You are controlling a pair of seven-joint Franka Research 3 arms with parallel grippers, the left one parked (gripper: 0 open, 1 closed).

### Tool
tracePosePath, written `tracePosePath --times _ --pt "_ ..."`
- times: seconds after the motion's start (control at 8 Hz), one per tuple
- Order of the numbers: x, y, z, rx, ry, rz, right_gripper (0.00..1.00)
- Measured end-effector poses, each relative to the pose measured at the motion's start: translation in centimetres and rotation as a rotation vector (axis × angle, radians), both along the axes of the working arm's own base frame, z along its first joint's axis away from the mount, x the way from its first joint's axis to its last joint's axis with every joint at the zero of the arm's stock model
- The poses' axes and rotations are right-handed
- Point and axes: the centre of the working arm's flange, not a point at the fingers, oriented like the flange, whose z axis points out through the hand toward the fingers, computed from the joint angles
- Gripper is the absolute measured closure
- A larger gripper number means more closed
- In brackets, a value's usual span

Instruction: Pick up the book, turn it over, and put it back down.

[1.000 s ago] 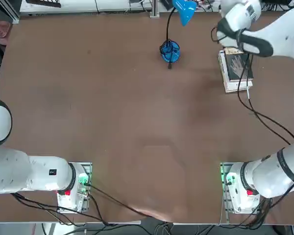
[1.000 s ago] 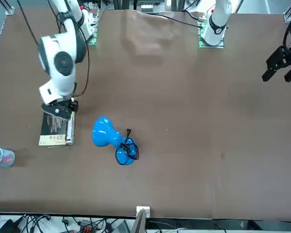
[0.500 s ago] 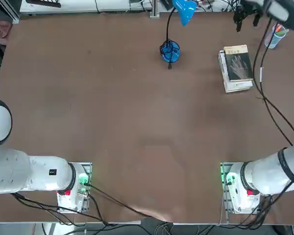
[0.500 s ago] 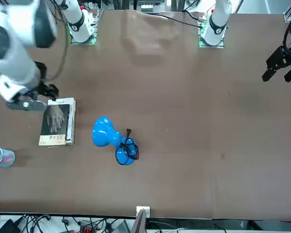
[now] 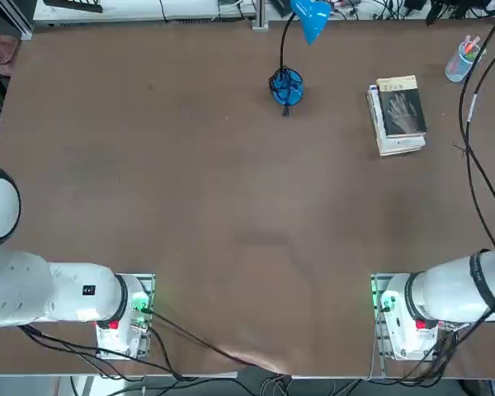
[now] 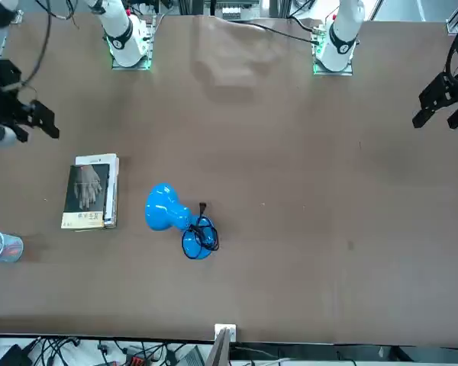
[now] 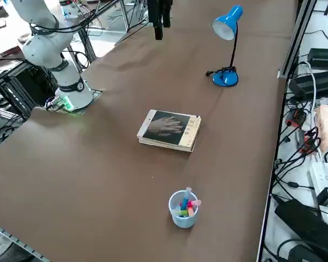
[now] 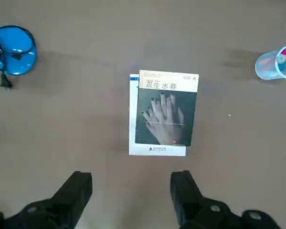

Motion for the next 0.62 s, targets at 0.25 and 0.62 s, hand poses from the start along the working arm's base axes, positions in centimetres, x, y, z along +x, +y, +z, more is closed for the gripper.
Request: tracePosePath --times 0.25,0.62 --pt "-2.2 0.1 2.0 0.005 -0.004 -0.001 0.00" --pt "-4.2 0.3 3.3 0.009 -0.016 -0.023 0.00"
